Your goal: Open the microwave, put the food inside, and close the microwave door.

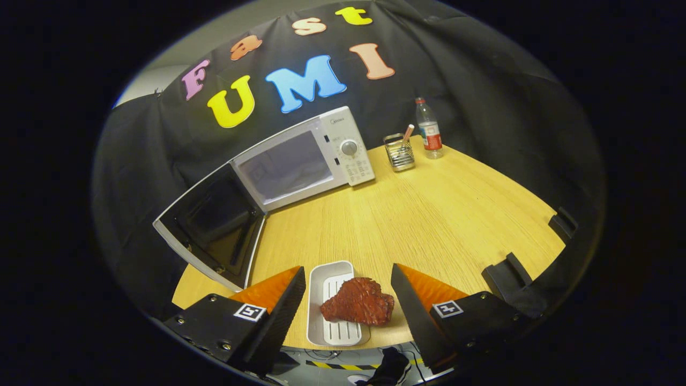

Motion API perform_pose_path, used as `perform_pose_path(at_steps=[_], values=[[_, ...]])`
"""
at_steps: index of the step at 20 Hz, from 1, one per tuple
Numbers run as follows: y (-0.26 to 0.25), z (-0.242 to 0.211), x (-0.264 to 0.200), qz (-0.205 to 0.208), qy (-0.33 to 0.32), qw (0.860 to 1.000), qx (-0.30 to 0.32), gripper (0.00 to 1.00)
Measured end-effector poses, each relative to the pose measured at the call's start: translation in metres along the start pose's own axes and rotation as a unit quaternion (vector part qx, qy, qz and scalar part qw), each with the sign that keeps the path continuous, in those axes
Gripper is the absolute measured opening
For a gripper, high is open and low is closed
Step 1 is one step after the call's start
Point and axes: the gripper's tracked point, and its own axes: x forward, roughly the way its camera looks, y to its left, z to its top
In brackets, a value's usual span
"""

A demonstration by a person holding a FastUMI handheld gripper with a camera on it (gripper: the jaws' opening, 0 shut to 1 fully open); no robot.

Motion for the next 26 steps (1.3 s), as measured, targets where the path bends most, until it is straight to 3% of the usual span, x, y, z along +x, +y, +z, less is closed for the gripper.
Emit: perform_pose_path(at_steps=[3, 5, 7, 10, 12, 13, 14, 17, 26], values=[[-0.01, -0.013, 0.006, -0.005, 0.014, 0.999, 0.037, 0.97], [-0.014, -0.023, 0.01, -0.006, 0.031, 0.997, 0.067, 0.74], [-0.012, -0.033, 0.013, 0.0, 0.054, 0.994, 0.092, 0.74], [-0.006, -0.043, 0.014, 0.016, 0.074, 0.99, 0.117, 0.48], [-0.009, -0.043, 0.016, 0.016, 0.076, 0.989, 0.128, 0.48], [-0.007, -0.042, 0.011, 0.018, 0.077, 0.988, 0.135, 0.3], [0.0, -0.037, 0.014, 0.03, 0.07, 0.986, 0.147, 0.3], [0.009, -0.028, 0.01, 0.047, 0.057, 0.987, 0.143, 0.11], [0.022, 0.005, -0.003, 0.04, 0.039, 0.992, 0.112, 0.11]])
